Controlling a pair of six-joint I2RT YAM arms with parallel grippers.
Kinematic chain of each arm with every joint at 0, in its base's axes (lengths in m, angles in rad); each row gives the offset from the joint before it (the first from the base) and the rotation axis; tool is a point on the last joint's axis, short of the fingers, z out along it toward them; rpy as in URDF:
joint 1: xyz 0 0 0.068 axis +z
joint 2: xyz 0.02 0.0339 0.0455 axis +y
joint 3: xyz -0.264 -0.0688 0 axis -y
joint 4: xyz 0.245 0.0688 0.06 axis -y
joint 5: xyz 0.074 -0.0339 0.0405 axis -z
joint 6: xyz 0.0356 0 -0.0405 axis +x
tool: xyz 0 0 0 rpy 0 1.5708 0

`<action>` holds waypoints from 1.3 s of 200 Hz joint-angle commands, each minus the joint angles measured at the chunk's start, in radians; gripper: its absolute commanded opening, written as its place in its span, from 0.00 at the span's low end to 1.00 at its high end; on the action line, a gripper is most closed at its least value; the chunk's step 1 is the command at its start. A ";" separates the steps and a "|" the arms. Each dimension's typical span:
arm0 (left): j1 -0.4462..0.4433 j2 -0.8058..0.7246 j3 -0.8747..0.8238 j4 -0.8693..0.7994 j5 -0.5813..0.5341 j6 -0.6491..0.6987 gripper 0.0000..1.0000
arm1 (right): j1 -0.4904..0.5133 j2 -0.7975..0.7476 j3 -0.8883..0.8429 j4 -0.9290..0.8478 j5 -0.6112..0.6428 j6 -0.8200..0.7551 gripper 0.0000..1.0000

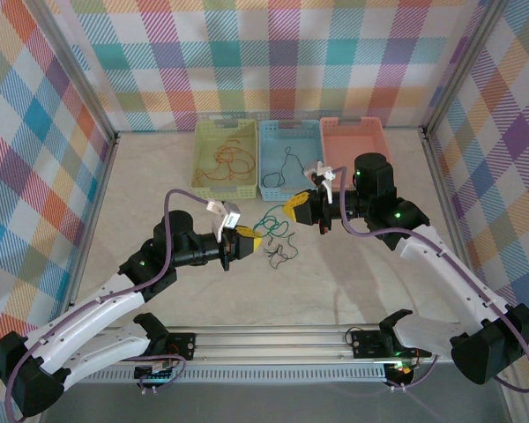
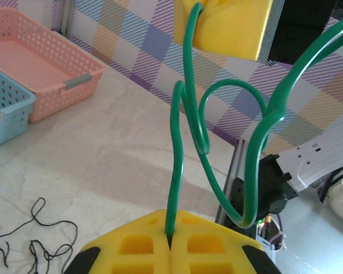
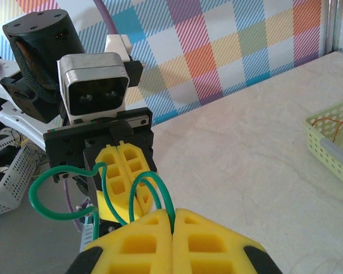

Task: Untangle the cables

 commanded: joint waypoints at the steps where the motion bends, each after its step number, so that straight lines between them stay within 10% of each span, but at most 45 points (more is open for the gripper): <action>1: -0.012 -0.038 0.025 -0.025 -0.064 -0.001 0.00 | -0.009 -0.016 -0.014 0.021 0.034 -0.018 0.00; 134: -0.006 -0.324 0.020 -0.624 -0.854 -0.191 0.00 | -0.348 -0.309 -0.337 0.298 0.669 0.272 0.00; 260: -0.004 -0.441 0.020 -0.487 -0.613 -0.135 0.00 | -0.498 -0.249 -0.393 0.402 0.385 0.374 0.04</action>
